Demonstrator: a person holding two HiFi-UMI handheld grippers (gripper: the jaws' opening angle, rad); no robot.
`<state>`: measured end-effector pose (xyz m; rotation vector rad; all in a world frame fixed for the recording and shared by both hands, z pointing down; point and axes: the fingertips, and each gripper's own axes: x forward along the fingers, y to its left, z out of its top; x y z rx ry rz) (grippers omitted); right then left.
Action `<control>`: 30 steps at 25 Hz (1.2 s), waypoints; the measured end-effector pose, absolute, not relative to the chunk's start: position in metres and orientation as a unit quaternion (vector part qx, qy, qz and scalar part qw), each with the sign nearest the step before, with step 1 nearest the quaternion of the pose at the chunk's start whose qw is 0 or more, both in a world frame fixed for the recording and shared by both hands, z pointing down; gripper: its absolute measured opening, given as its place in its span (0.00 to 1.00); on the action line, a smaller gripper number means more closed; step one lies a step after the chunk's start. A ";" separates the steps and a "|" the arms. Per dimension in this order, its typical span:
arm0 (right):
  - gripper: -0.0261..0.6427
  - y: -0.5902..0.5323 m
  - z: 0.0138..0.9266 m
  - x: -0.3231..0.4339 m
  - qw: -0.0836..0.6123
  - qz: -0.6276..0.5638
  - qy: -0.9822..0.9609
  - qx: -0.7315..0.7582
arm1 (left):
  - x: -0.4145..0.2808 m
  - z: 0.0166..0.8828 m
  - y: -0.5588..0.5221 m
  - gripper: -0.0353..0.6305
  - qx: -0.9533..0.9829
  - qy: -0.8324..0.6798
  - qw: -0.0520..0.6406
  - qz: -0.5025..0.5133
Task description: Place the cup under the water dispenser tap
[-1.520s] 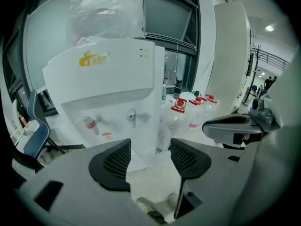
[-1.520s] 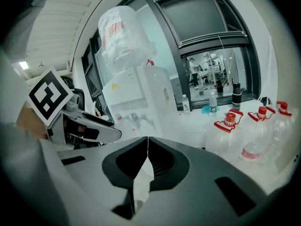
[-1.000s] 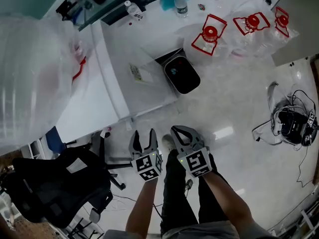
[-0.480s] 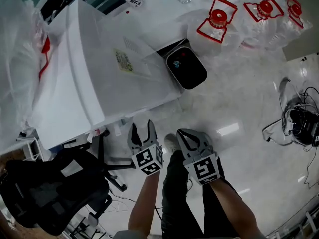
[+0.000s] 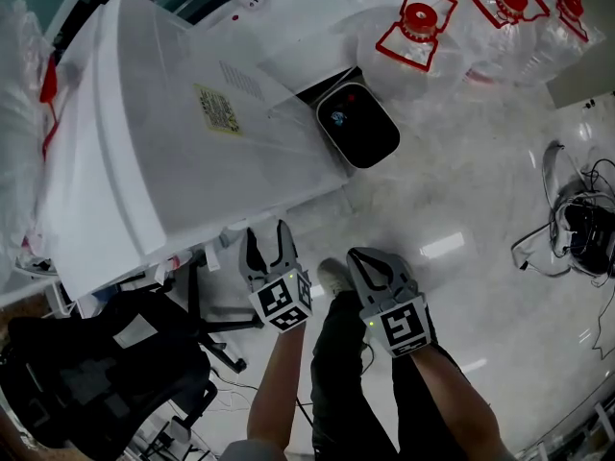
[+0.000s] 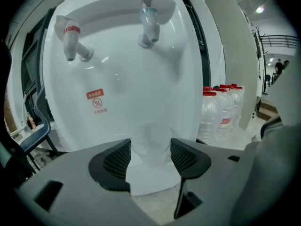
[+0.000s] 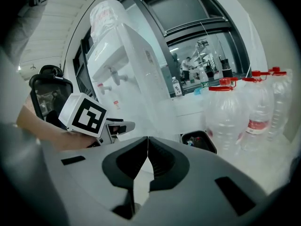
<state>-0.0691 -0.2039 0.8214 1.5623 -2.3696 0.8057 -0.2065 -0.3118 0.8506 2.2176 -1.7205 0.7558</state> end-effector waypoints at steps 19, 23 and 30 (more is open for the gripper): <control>0.06 -0.200 0.836 -0.065 0.099 0.285 -0.794 0.528 | -0.202 0.860 -0.315 0.52 0.769 -0.576 0.110 0.253; 0.06 -0.199 0.835 -0.065 0.100 0.286 -0.794 0.526 | -0.202 0.857 -0.314 0.54 0.770 -0.576 0.115 0.250; 0.06 -0.202 0.814 -0.067 0.094 0.292 -0.794 0.525 | -0.203 0.832 -0.301 0.54 0.774 -0.564 0.131 0.257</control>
